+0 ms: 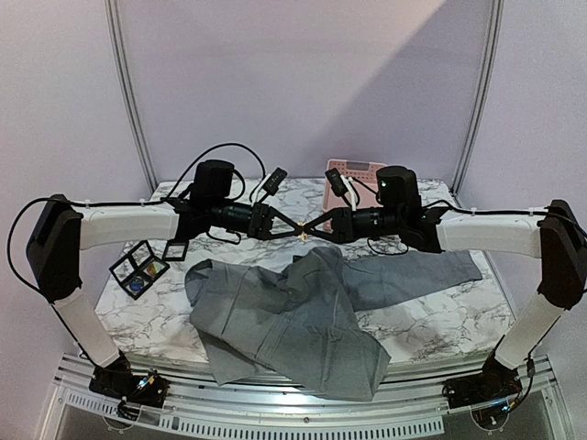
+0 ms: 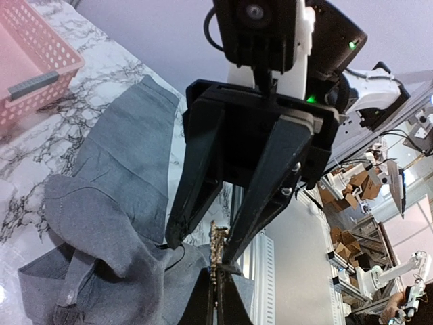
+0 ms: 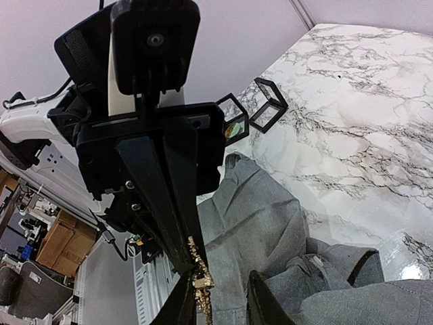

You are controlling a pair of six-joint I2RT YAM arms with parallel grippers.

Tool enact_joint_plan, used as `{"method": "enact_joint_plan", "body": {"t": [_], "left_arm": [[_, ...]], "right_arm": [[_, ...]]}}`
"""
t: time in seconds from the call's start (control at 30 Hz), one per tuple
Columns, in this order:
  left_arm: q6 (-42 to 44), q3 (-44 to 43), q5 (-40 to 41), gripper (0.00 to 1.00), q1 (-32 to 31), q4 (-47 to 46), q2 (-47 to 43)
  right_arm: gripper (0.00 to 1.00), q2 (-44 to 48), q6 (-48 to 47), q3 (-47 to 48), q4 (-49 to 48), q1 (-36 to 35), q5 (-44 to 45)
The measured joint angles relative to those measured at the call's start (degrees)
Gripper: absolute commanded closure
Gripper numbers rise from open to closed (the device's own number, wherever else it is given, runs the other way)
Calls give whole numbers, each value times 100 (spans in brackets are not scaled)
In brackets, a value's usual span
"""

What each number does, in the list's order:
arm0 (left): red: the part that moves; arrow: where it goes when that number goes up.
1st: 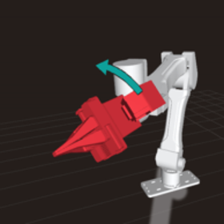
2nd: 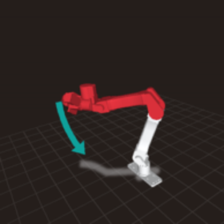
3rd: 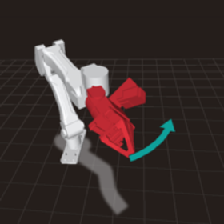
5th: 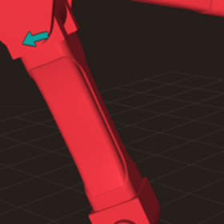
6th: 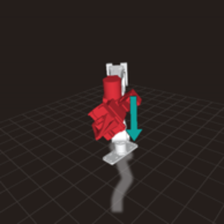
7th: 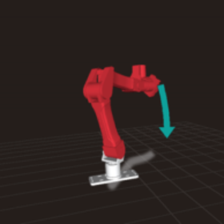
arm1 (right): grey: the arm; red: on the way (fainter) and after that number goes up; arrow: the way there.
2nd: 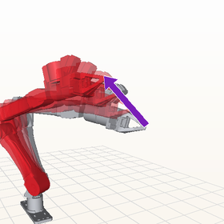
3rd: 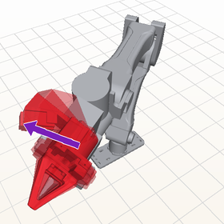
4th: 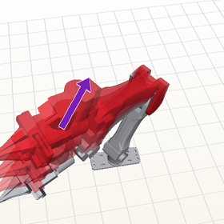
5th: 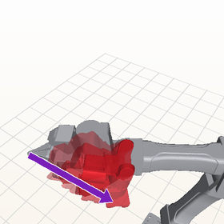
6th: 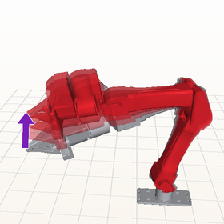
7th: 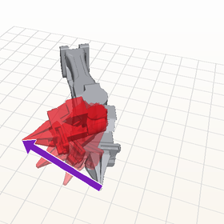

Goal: Remove the brooch from the garment

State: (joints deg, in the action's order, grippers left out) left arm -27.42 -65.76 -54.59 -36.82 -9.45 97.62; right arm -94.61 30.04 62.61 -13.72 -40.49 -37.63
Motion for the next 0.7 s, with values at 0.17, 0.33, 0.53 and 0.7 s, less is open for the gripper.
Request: {"method": "enact_joint_plan", "body": {"t": [0.17, 0.33, 0.53, 0.7], "left_arm": [[0, 0, 66, 100, 2, -2, 0], [-2, 0, 131, 100, 22, 24, 0], [-7, 0, 160, 100, 81, 94, 0], [-7, -4, 151, 100, 87, 92, -2]], "right_arm": [[76, 4, 63, -17, -11, 2, 76], [76, 33, 103, -61, -28, 13, 136], [76, 94, 122, -153, -39, 98, 260], [76, 111, 122, -186, -72, 118, 254]]}}
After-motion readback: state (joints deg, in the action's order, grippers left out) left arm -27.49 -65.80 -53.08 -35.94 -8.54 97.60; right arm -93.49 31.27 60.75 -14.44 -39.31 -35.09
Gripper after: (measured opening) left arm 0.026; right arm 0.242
